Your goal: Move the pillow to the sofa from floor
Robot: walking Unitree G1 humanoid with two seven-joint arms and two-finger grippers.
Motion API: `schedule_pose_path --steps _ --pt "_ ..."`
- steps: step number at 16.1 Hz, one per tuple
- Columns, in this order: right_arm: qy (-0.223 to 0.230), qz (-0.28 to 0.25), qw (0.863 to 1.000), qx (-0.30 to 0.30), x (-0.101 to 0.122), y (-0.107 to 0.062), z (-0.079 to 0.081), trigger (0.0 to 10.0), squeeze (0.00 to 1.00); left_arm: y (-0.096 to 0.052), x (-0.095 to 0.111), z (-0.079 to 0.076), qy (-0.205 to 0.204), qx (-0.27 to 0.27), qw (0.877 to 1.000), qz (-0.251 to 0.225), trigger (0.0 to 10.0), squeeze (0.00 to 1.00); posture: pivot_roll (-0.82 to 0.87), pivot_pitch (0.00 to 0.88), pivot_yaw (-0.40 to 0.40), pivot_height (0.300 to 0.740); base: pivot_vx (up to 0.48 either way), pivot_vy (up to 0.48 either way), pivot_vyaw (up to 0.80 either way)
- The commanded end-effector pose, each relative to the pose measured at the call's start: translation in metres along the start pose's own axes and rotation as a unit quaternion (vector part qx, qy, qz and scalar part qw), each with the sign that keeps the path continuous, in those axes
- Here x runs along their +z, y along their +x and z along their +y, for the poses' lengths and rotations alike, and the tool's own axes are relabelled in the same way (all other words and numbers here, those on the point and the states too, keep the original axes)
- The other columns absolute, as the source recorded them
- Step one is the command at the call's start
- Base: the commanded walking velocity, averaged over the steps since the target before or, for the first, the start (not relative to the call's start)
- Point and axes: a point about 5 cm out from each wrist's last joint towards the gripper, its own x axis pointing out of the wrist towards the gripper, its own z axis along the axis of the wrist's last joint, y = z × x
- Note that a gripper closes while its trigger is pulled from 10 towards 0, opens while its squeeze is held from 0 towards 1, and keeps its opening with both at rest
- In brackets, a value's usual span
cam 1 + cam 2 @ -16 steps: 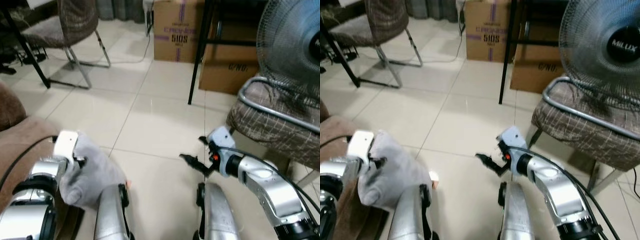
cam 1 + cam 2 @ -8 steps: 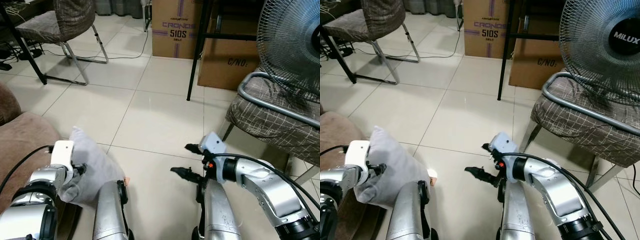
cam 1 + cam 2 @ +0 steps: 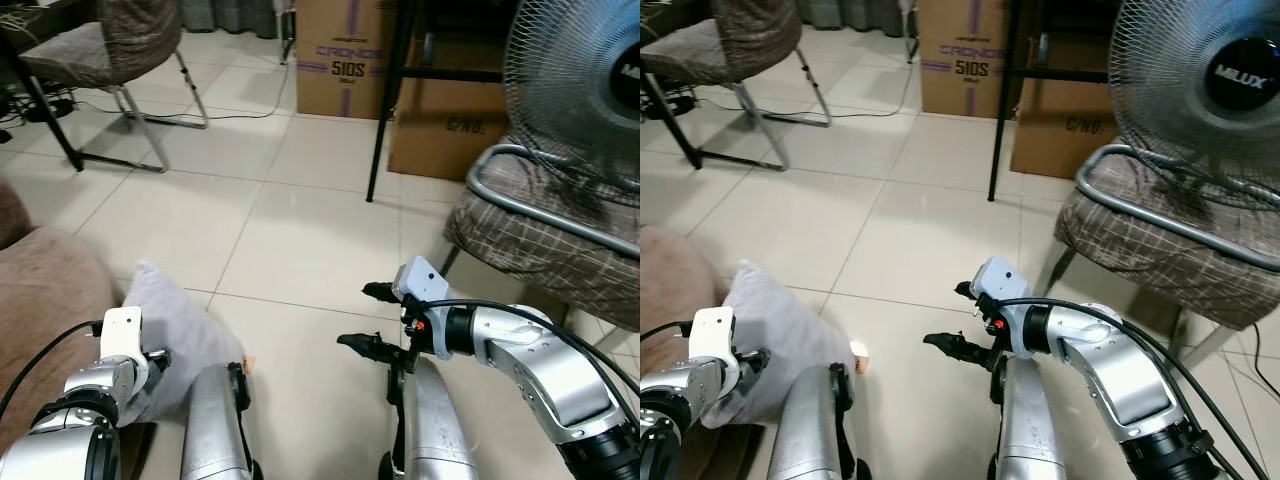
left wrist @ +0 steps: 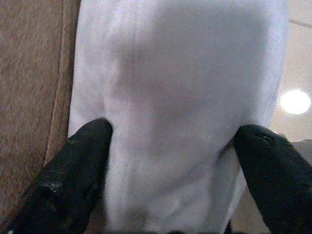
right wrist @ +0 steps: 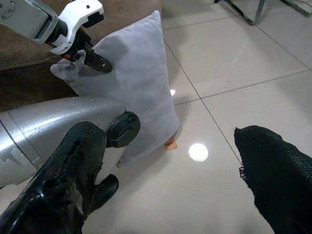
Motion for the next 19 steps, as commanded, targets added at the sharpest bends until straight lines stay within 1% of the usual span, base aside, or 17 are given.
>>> schedule_pose_path --steps 1,2,3,6,15,16,18,19 --pt "-0.005 0.0 1.0 0.008 0.003 -0.002 0.002 10.0 0.0 0.001 -0.011 0.0 0.015 0.006 1.0 0.018 0.8 0.0 -0.21 0.0 -0.005 0.482 0.0 0.0 0.0" --pt "-0.003 0.005 1.0 0.011 0.001 -0.002 0.004 10.0 0.0 0.001 -0.013 0.003 0.032 0.011 0.999 0.02 0.0 0.0 -0.21 0.0 -0.007 0.482 0.0 0.0 0.0" --pt "0.0 0.01 1.0 0.016 -0.001 -0.002 0.006 10.0 0.0 0.001 -0.016 0.004 0.043 0.016 0.999 0.021 0.0 0.0 -0.21 0.0 -0.006 0.482 0.0 0.0 0.0" --pt "0.008 0.017 0.999 0.032 -0.004 -0.004 0.012 10.0 0.0 0.001 -0.02 0.006 0.042 0.019 0.999 0.022 0.0 0.0 -0.21 0.0 -0.001 0.482 0.0 0.0 0.0" --pt "0.014 0.027 0.999 0.043 -0.014 -0.004 0.014 10.0 0.0 0.001 -0.024 0.004 0.045 0.011 0.999 0.027 0.0 0.0 -0.2 0.0 -0.002 0.482 0.0 0.0 0.0" --pt "0.015 0.028 0.999 0.043 -0.015 -0.002 0.014 10.0 0.0 0.001 -0.025 0.003 0.045 0.01 0.999 0.028 0.0 0.0 -0.2 0.0 0.001 0.482 0.0 0.0 0.0" --pt "0.019 0.033 0.998 0.04 -0.024 0.007 0.01 10.0 0.0 0.001 -0.026 0.003 0.045 0.009 0.999 0.029 0.0 0.0 -0.2 0.0 0.002 0.482 0.0 0.0 0.0" --pt "0.023 0.038 0.998 0.036 -0.033 0.015 0.005 10.0 0.0 0.001 -0.027 0.002 0.046 0.007 0.998 0.03 0.0 0.0 -0.2 0.0 0.003 0.482 0.0 0.0 0.0"
